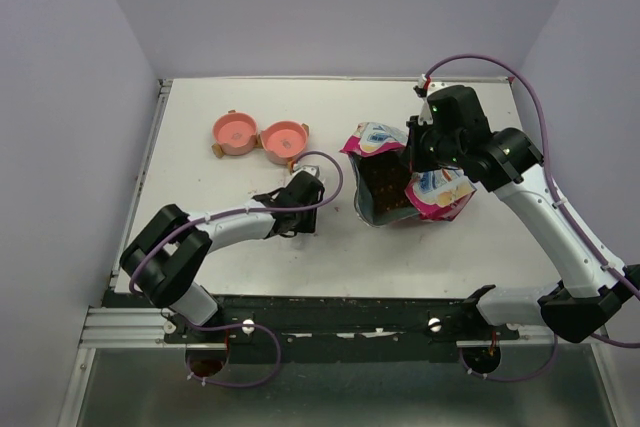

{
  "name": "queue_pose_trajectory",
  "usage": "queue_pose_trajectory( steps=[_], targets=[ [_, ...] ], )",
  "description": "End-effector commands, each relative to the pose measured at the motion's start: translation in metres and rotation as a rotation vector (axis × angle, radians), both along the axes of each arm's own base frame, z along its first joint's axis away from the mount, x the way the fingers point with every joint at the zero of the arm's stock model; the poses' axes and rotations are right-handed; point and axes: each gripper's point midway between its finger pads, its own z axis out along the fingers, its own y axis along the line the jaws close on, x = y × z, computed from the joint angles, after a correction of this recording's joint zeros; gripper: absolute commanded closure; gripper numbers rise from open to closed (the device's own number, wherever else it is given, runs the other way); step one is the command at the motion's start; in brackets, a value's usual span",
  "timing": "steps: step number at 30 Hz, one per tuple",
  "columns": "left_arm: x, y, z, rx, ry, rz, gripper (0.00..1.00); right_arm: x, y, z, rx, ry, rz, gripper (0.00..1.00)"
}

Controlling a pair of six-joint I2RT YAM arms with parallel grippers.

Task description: Serve the pet food

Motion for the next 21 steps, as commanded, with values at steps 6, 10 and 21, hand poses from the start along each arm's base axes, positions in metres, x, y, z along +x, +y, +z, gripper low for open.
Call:
queue_pose_trajectory(
  steps=[6, 10, 21],
  targets=[
    [-0.015, 0.007, -0.032, 0.032, 0.054, 0.013, 0.79, -0.011, 0.004, 0.015, 0.043, -0.006, 0.042, 0.99],
    [-0.020, 0.008, -0.013, 0.007, 0.032, -0.021, 1.00, -0.010, 0.003, 0.013, 0.037, -0.011, 0.041, 0.99],
    [-0.115, -0.013, 0.136, -0.520, 0.118, -0.321, 1.00, 0.007, 0.004, 0.011, 0.023, -0.067, 0.013, 0.99]
  ],
)
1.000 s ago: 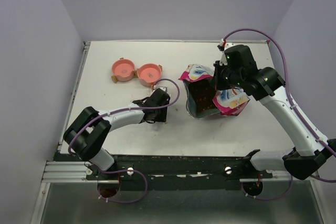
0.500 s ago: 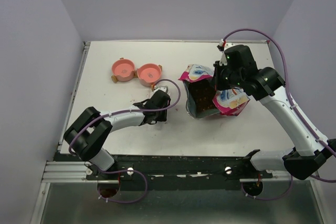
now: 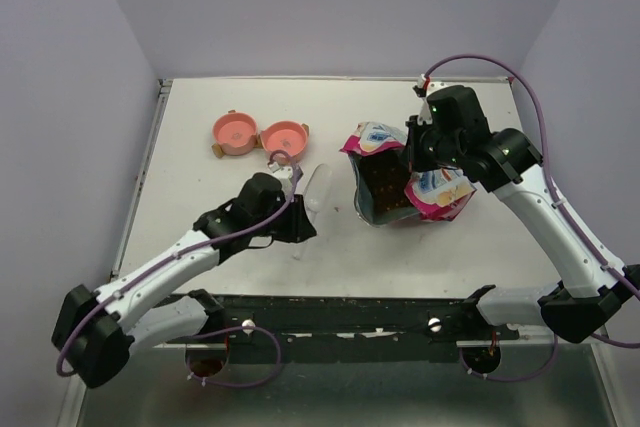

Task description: Serve the pet food

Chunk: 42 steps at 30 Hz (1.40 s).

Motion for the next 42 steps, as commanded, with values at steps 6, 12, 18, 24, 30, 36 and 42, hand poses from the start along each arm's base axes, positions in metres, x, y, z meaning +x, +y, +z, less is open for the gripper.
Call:
queue_pose_trajectory(
  steps=[6, 12, 18, 24, 30, 36, 42],
  targets=[
    [-0.091, 0.022, 0.119, -0.278, 0.135, -0.169, 1.00, 0.027, 0.002, 0.010, -0.046, -0.112, 0.002, 0.99],
    [-0.110, 0.004, 0.178, -0.407, 0.298, -0.276, 1.00, 0.045, 0.014, 0.011, -0.069, -0.153, 0.043, 0.99],
    [-0.092, -0.016, 0.217, -0.461, 0.288, -0.322, 1.00, 0.048, 0.018, 0.003, -0.076, -0.145, 0.069, 0.99],
    [-0.078, -0.021, 0.183, -0.455, 0.364, -0.249, 1.00, 0.050, 0.008, 0.009, -0.086, -0.171, 0.011, 0.99],
    [-0.024, -0.024, 0.103, -0.412, 0.214, -0.139, 1.00, 0.051, -0.010, 0.020, -0.112, -0.209, -0.077, 1.00],
    [0.023, -0.045, 0.010, -0.321, 0.143, -0.180, 1.00, 0.044, -0.009, 0.014, -0.104, -0.186, -0.054, 0.99],
    [0.058, -0.049, -0.045, -0.032, 0.066, -0.066, 1.00, 0.038, -0.011, 0.014, -0.112, -0.173, -0.039, 0.99]
  ],
)
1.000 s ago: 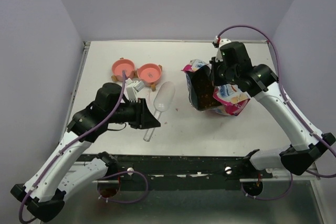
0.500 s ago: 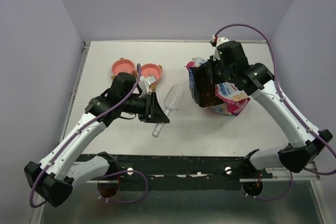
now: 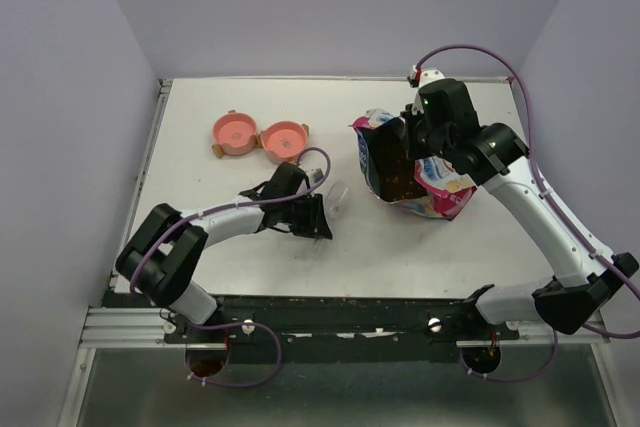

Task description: Serve the pet food

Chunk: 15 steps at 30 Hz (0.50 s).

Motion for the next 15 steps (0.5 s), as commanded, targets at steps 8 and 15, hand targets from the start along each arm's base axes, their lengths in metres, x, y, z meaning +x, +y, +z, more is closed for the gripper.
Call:
queue_pose_trajectory(
  steps=[8, 15],
  targets=[
    [0.060, 0.032, -0.021, 0.665, -0.333, 0.317, 0.98, -0.011, -0.008, 0.000, 0.027, -0.028, -0.012, 1.00],
    [0.062, 0.045, -0.049, 0.827, -0.336, 0.364, 0.88, -0.017, -0.012, -0.002, 0.067, -0.079, -0.025, 1.00]
  ],
)
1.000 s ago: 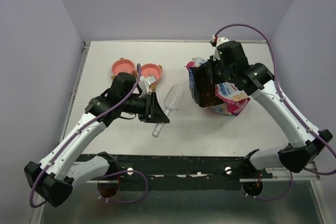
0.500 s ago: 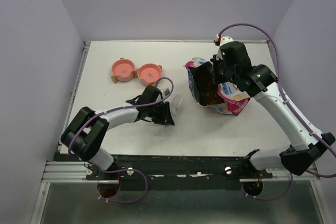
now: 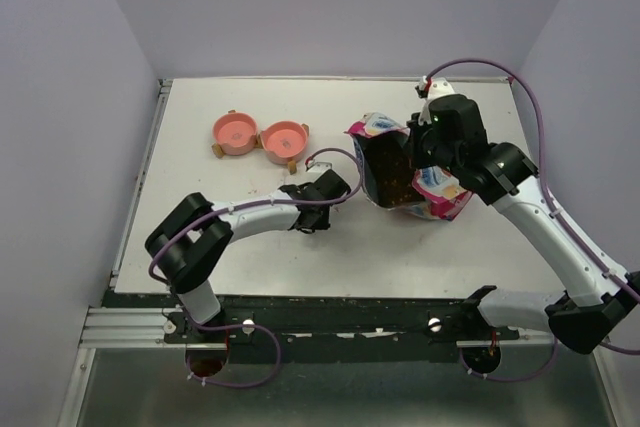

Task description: Serve the pet food

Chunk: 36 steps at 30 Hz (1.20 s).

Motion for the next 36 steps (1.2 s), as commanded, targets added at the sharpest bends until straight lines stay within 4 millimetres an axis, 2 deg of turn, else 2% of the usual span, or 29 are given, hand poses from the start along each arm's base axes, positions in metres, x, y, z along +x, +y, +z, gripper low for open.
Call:
queue_pose_trajectory(
  steps=[1, 2, 4, 6, 9, 15, 17, 20, 27, 36],
  targets=[
    [0.008, 0.032, -0.026, 0.216, -0.020, 0.111, 0.87, -0.006, -0.009, 0.003, 0.017, -0.048, -0.020, 1.00],
    [0.008, 0.033, -0.030, 0.221, -0.017, 0.123, 0.87, -0.006, -0.011, 0.003, 0.018, -0.060, -0.027, 0.99],
    [0.010, 0.026, -0.032, 0.193, -0.039, 0.115, 0.78, -0.006, -0.013, 0.004, 0.020, -0.080, -0.033, 0.99],
    [0.009, 0.022, -0.035, 0.165, -0.051, 0.110, 0.54, -0.005, -0.014, 0.004, 0.031, -0.098, -0.037, 0.99],
    [0.006, 0.016, -0.040, 0.135, -0.063, 0.095, 0.43, -0.006, -0.012, -0.002, 0.043, -0.104, -0.030, 0.99],
    [-0.003, 0.018, -0.043, 0.112, -0.133, 0.094, 0.39, -0.010, -0.009, -0.024, 0.054, -0.086, -0.012, 0.99],
    [-0.005, 0.021, -0.048, 0.108, -0.154, 0.102, 0.39, -0.011, -0.012, -0.026, 0.051, -0.096, -0.019, 0.99],
    [-0.005, 0.016, -0.051, 0.044, -0.202, 0.116, 0.43, -0.013, -0.015, -0.022, 0.056, -0.113, -0.027, 0.99],
    [-0.005, 0.020, -0.058, 0.052, -0.373, 0.156, 0.48, -0.016, -0.013, -0.012, 0.087, -0.142, -0.003, 0.99],
    [-0.013, 0.026, -0.088, 0.045, -0.458, 0.163, 0.47, -0.018, -0.012, -0.010, 0.089, -0.155, 0.015, 0.99]
  ],
)
